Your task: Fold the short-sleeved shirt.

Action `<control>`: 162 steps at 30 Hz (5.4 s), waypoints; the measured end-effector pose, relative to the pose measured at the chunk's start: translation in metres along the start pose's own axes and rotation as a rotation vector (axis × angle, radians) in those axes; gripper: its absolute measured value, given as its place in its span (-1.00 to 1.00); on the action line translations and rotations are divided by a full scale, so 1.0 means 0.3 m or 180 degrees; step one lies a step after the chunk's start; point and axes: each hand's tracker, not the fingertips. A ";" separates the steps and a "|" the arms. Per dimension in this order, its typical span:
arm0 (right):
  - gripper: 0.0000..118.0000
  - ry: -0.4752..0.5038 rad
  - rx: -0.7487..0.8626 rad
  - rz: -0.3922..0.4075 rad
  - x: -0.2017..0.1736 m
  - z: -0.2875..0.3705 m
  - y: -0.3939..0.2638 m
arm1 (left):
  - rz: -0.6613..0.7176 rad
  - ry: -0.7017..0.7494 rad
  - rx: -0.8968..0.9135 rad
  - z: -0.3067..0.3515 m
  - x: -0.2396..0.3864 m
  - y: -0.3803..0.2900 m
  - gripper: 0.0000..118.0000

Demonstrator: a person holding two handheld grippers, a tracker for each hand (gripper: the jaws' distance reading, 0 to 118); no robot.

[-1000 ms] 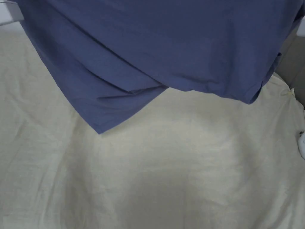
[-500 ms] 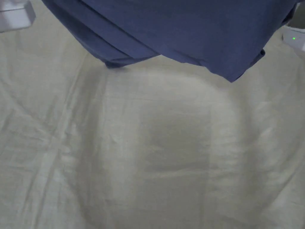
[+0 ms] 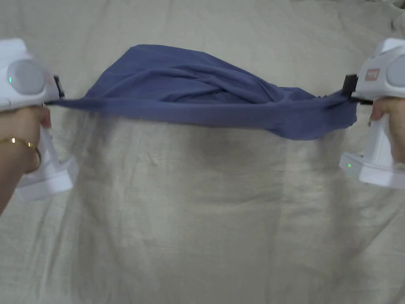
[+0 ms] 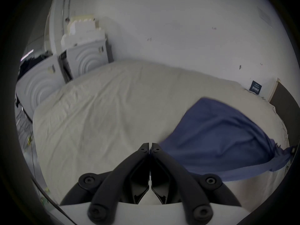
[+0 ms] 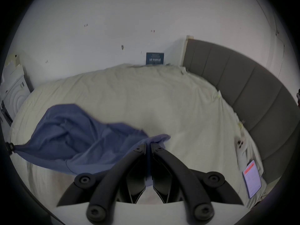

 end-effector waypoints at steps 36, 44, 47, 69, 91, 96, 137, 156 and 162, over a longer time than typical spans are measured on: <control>-0.24 0.0369 -0.0538 -0.0265 0.214 0.528 -0.858 | 0.0206 -0.0201 -0.0461 0.495 -0.479 -0.706 0.19; 0.58 0.0303 -0.0264 -0.0391 0.304 0.653 -0.743 | 0.0444 -0.0403 -0.0246 0.582 -0.547 -0.559 1.00; 0.59 0.0349 0.0073 -0.0337 0.316 0.736 -0.664 | 0.0377 -0.0536 0.0116 0.638 -0.502 -0.478 1.00; -0.54 0.0486 0.1640 -0.0039 0.120 1.050 -0.787 | -0.0428 -0.1055 0.1597 0.888 -0.170 -0.558 -0.84; -1.00 0.0389 0.1528 -0.0045 0.091 1.021 -0.792 | -0.0665 -0.1031 0.1608 0.887 -0.142 -0.604 -1.00; -1.00 0.0376 0.1323 -0.0022 0.127 0.977 -0.755 | -0.0716 -0.1052 0.1625 0.894 -0.125 -0.600 -1.00; -0.97 0.0473 -0.0464 -0.0525 0.228 0.591 -0.847 | -0.0430 -0.1023 0.0422 0.747 -0.197 -0.497 0.79; -0.97 0.0532 -0.0378 -0.0438 0.221 0.623 -0.829 | -0.0477 -0.0308 -0.0888 0.459 -0.440 -0.639 0.60; -0.97 0.0507 -0.0391 -0.0421 0.204 0.643 -0.831 | -0.0308 -0.0436 -0.1004 0.418 -0.404 -0.679 -0.61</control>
